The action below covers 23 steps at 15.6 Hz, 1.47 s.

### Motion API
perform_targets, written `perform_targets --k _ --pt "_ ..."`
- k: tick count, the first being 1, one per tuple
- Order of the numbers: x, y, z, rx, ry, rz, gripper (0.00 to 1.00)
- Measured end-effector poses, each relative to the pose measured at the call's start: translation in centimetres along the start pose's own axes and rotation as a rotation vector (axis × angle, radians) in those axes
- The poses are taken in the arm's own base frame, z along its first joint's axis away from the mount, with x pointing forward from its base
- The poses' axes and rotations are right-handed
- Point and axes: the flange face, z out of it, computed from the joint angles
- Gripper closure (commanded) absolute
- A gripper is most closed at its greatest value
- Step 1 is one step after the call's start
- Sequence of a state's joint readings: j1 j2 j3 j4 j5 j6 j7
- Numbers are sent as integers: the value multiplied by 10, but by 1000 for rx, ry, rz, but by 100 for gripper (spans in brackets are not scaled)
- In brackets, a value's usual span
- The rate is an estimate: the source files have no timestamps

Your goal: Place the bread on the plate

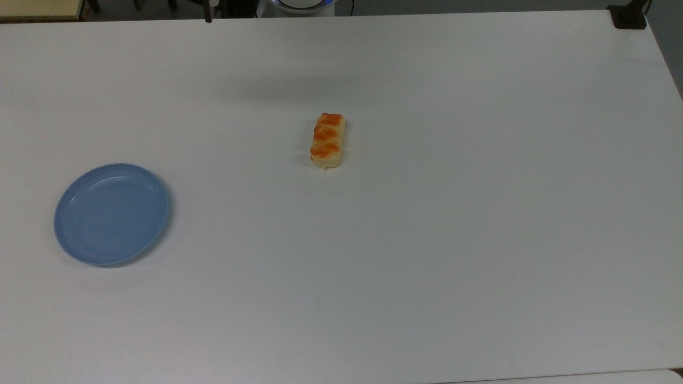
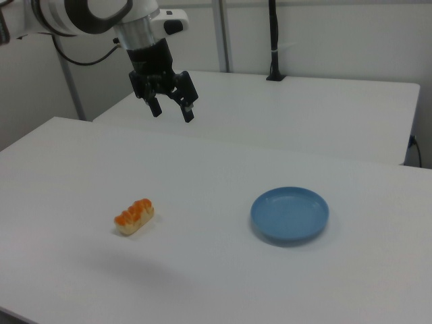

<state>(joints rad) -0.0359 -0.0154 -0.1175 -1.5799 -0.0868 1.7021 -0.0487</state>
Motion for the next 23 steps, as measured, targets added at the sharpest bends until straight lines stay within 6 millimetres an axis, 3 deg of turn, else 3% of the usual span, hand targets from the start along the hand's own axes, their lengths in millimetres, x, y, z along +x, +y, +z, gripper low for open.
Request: perform_targets --k 23 --pt "1 -10 2 79 0 5 0"
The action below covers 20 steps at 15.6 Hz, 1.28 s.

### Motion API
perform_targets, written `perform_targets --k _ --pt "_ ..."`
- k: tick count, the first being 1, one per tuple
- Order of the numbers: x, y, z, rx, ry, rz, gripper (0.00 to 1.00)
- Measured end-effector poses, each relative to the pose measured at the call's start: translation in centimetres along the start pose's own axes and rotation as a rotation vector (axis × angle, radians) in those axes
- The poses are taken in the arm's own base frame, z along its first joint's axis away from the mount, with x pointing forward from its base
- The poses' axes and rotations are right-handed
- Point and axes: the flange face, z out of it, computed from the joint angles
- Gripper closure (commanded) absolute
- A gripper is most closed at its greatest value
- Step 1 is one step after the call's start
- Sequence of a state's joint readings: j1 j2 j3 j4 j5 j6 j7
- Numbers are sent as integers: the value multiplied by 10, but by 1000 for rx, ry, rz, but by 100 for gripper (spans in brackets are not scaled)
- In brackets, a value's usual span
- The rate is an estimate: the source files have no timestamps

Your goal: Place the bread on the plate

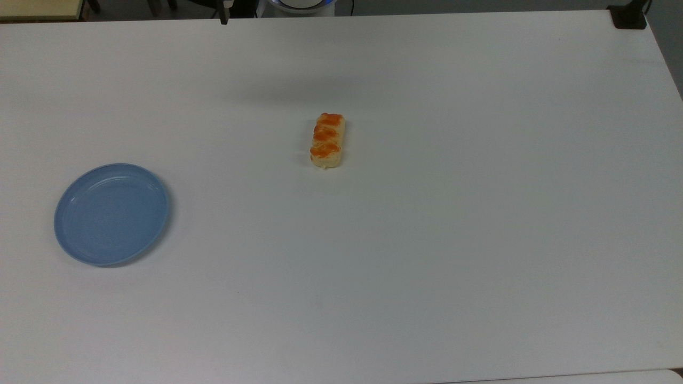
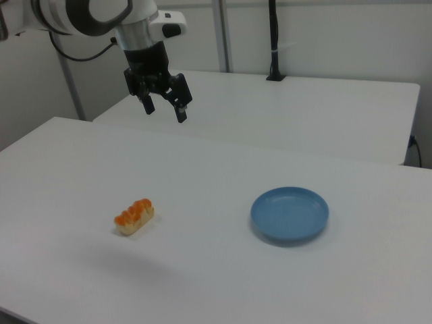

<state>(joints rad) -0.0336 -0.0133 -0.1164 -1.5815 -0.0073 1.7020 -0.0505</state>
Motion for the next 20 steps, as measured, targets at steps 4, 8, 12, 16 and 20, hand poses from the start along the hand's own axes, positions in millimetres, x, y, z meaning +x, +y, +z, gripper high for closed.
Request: perform_targets --k 4,8,12,16,20 --pt "1 -1 4 5 -8 0 0" --pt "-2 -15 12 22 -51 -21 0" --pt "-12 -60 51 62 -143 -87 0" --pt "-22 -95 92 60 -189 -100 0" --pt "-22 -128 146 57 -156 -44 1"
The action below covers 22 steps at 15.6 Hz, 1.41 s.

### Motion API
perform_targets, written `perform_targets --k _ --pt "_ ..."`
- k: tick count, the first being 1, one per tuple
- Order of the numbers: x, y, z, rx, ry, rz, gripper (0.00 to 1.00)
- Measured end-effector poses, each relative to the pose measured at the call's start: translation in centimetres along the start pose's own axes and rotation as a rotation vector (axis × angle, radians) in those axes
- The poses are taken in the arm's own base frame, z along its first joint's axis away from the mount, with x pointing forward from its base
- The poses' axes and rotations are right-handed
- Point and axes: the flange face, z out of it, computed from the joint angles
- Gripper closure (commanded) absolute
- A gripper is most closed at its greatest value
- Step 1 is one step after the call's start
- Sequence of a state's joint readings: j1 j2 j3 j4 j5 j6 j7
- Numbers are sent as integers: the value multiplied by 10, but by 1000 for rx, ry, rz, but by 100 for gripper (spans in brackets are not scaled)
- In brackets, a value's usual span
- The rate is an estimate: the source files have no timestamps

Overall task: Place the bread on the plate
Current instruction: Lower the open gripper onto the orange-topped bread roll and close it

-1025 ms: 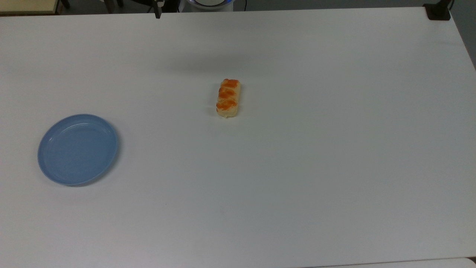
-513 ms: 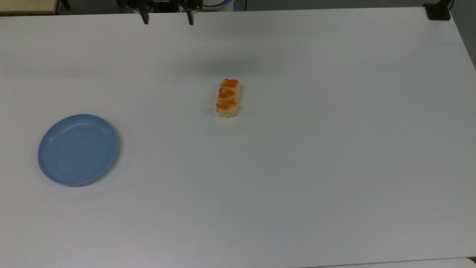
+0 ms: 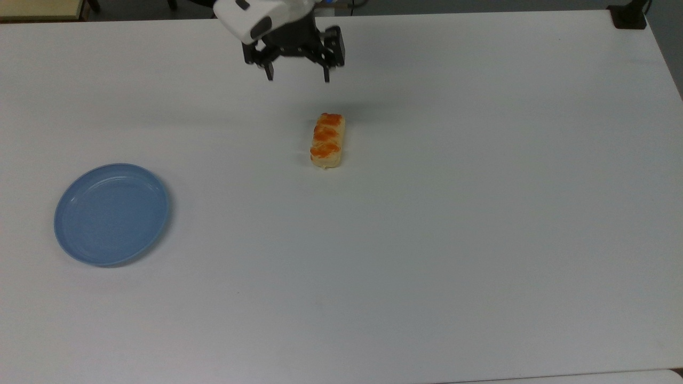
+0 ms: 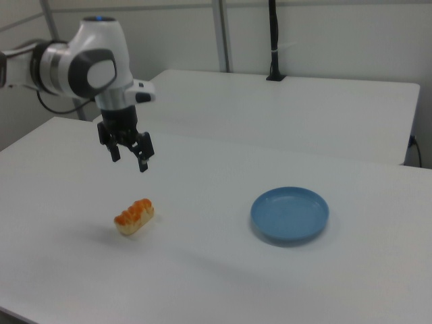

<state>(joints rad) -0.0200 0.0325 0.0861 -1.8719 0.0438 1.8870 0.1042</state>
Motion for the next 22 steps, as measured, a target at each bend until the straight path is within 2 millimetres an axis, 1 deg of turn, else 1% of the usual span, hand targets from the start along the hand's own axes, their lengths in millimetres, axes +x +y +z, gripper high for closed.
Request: perform_targets --k 1,3,8,9,11,13,15,16,17,18,19,20,21,22 --pt "3 -4 13 3 15 24 1" --pt "8 -11 41 5 18 49 9" --pt "16 -16 103 -36 -55 29 10" --pt "18 -16 112 -43 -57 21 9" --pt "21 -22 129 -58 -66 -2 1" --pt "23 -31 148 -79 -76 -28 0" --pt "26 -38 162 -81 -71 -25 0" --pt "27 -41 164 -79 -70 -28 7" --pt "25 -51 166 -75 -72 -44 36" --pt "24 -58 167 -73 -74 -54 56" --pt "22 -64 169 -72 -77 -61 78" --pt "21 -67 173 -72 -83 -65 87" --pt "22 -66 174 -73 -86 -65 91" --pt "22 -66 176 -75 -87 -66 91"
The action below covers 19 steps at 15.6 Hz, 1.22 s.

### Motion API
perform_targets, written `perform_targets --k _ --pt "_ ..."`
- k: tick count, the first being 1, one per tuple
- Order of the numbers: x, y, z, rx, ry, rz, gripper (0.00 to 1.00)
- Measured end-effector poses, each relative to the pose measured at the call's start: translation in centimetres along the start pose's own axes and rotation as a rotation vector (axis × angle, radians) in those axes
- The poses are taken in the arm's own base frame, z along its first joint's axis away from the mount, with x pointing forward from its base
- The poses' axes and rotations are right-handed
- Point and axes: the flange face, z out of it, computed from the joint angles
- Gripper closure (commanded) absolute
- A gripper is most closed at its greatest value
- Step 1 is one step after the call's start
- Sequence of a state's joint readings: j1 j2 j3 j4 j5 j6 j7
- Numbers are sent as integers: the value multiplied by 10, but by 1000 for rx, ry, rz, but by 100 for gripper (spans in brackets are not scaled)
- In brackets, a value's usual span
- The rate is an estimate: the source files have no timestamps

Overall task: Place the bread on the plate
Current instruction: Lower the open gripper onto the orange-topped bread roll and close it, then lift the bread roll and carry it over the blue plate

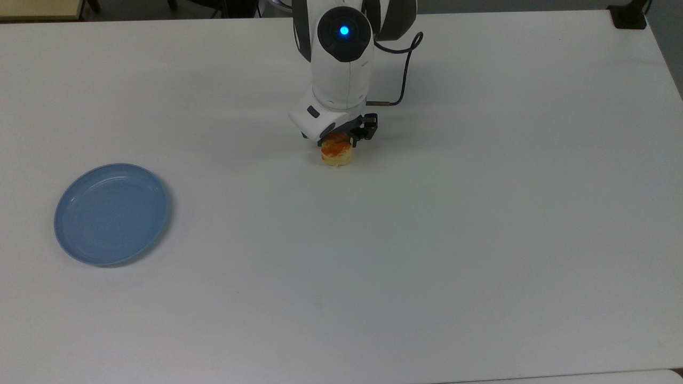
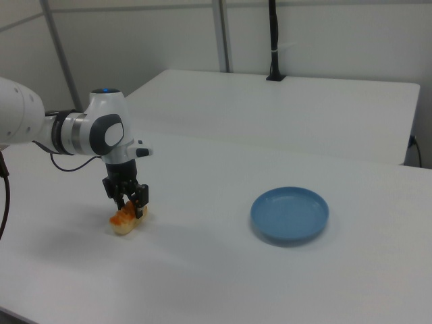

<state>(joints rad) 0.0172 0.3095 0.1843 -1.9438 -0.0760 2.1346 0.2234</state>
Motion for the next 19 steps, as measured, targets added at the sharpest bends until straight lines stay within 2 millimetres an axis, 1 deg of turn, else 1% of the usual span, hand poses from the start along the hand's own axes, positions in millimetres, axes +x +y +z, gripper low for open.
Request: perform_targets --k 2,3,4,5,6,7,9,10,11,13,14,15,16,17,19 --pt "2 1 -4 1 10 2 91" --pt "6 4 -11 3 25 7 91" --pt "12 11 -21 3 42 16 91" --pt "21 33 -41 3 59 30 91" --pt "29 61 -63 3 60 19 91" --pt "36 96 -88 3 73 -8 91" --pt "41 150 -120 0 114 -48 91" --pt "42 182 -133 -4 137 -66 91" --pt "39 220 -140 -9 152 -88 91" --pt "39 257 -138 -14 156 -142 91" --pt "42 273 -132 -13 154 -173 91" --pt "47 285 -126 -11 152 -194 91" --pt "53 302 -114 -7 146 -212 93" --pt "58 314 -107 -14 156 -218 98" --pt "66 337 -97 -44 203 -214 100"
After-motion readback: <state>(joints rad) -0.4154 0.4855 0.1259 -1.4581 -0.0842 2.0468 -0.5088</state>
